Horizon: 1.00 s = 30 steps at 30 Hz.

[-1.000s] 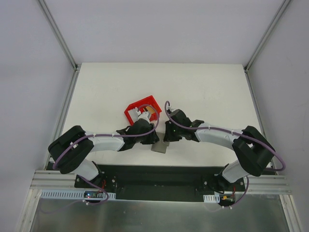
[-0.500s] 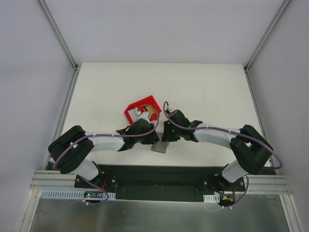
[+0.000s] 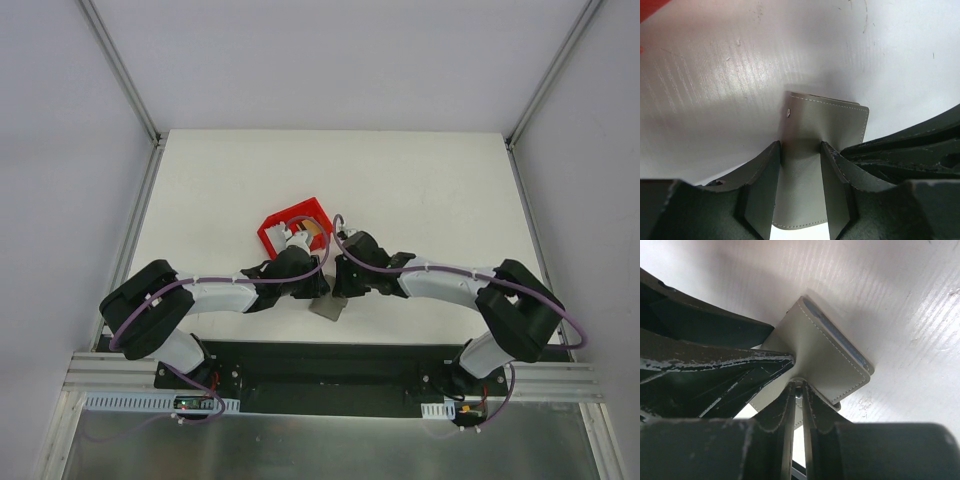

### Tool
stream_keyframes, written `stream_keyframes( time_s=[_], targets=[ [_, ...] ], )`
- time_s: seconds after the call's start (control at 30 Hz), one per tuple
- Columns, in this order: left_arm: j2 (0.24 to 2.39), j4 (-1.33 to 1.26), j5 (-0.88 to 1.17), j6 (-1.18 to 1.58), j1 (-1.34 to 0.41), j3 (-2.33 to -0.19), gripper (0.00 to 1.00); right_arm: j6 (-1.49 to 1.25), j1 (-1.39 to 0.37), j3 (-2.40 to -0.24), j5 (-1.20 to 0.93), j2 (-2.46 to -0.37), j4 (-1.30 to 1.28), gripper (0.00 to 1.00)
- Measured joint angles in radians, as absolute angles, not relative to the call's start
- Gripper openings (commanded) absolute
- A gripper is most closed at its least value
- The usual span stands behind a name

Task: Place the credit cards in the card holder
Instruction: Close the card holder at the center of the board.

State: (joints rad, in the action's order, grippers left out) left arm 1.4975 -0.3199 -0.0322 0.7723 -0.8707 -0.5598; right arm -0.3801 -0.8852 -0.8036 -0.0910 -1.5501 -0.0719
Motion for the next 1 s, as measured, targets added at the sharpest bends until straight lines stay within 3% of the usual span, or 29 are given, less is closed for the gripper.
stream_keyframes(
  time_s=[0.5, 0.8, 1.0],
  targets=[
    [1.496, -0.331, -0.034, 0.774, -0.871, -0.551, 0.38, -0.376, -0.962, -0.839, 0.046, -1.576, -0.102, 0.09],
    [1.487, -0.336, -0.035, 0.779, -0.871, -0.541, 0.38, -0.376, -1.002, -0.835, 0.101, -1.572, -0.089, 0.25],
    [1.486, -0.336, -0.035, 0.786, -0.871, -0.540, 0.38, -0.376, -1.008, -0.836, 0.102, -1.565, -0.098, 0.24]
  ],
)
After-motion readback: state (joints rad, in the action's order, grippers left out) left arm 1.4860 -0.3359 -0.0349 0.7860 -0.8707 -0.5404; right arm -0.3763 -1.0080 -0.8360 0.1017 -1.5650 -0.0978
